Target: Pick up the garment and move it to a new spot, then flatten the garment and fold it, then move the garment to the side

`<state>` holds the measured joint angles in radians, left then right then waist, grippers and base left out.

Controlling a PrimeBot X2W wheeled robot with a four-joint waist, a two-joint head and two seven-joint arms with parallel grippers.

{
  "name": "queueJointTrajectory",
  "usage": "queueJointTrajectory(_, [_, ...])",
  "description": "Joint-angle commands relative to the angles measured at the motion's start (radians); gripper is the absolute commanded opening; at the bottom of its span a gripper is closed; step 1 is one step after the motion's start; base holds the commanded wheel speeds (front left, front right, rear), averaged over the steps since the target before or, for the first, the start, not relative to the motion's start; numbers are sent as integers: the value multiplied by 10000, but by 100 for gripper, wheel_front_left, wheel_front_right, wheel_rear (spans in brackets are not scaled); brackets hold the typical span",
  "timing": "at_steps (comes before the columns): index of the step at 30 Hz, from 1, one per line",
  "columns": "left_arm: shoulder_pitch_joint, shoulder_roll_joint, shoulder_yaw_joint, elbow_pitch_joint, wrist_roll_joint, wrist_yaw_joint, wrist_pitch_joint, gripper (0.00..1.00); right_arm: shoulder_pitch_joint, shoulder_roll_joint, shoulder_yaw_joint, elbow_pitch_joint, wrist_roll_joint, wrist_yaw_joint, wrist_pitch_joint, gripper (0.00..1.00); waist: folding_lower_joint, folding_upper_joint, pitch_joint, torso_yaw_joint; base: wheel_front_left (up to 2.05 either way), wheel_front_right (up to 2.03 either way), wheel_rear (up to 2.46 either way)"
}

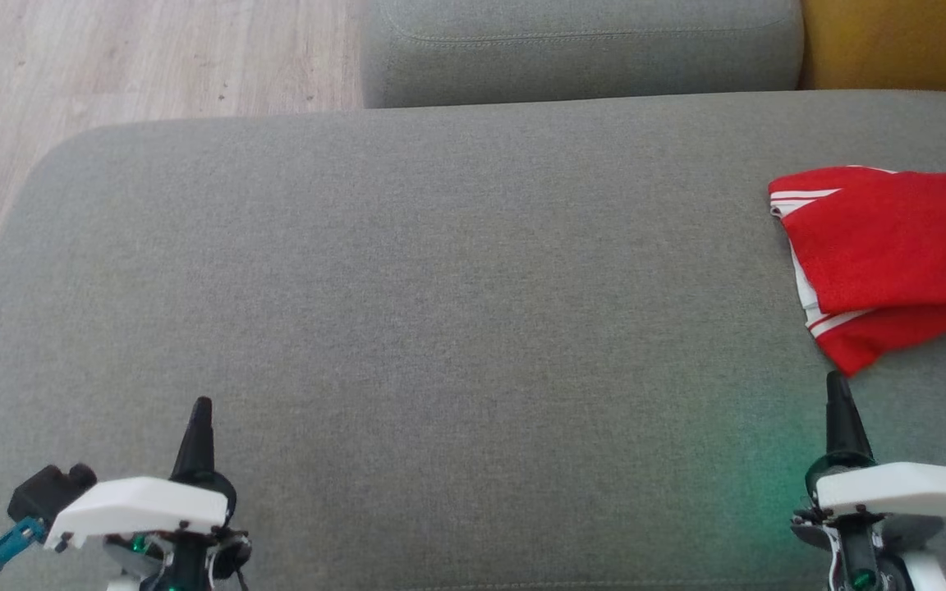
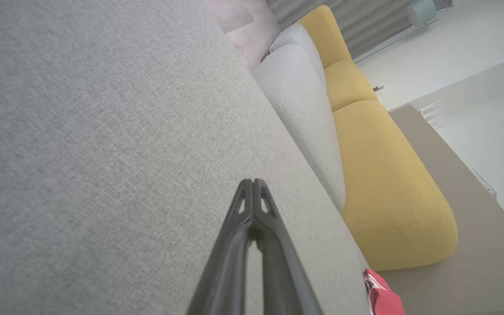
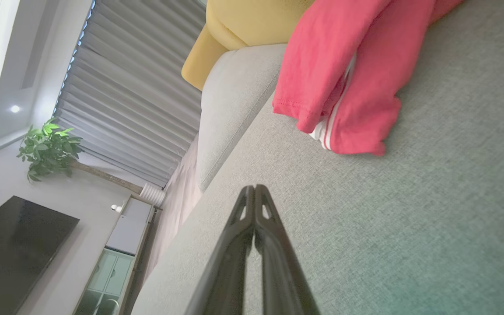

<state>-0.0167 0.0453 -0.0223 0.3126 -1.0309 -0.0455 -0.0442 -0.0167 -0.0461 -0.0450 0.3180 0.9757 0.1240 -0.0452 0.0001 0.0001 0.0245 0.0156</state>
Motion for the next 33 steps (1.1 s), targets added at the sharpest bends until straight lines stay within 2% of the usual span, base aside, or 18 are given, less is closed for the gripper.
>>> queueJointTrajectory(1, [-531, 31, 253, -376, -249, -112, 53, 0, -570, -131, 57, -381, 283, 39, 78, 0, 0, -1, -4, -3, 0, 0, 0])
queueJointTrajectory(33, [-763, 42, 923, -555, -3594, -559, 973, 0, -769, -135, -315, -598, 4006, 56, 926, 0, 0, -1, -131, -96, 0, 0, 0])
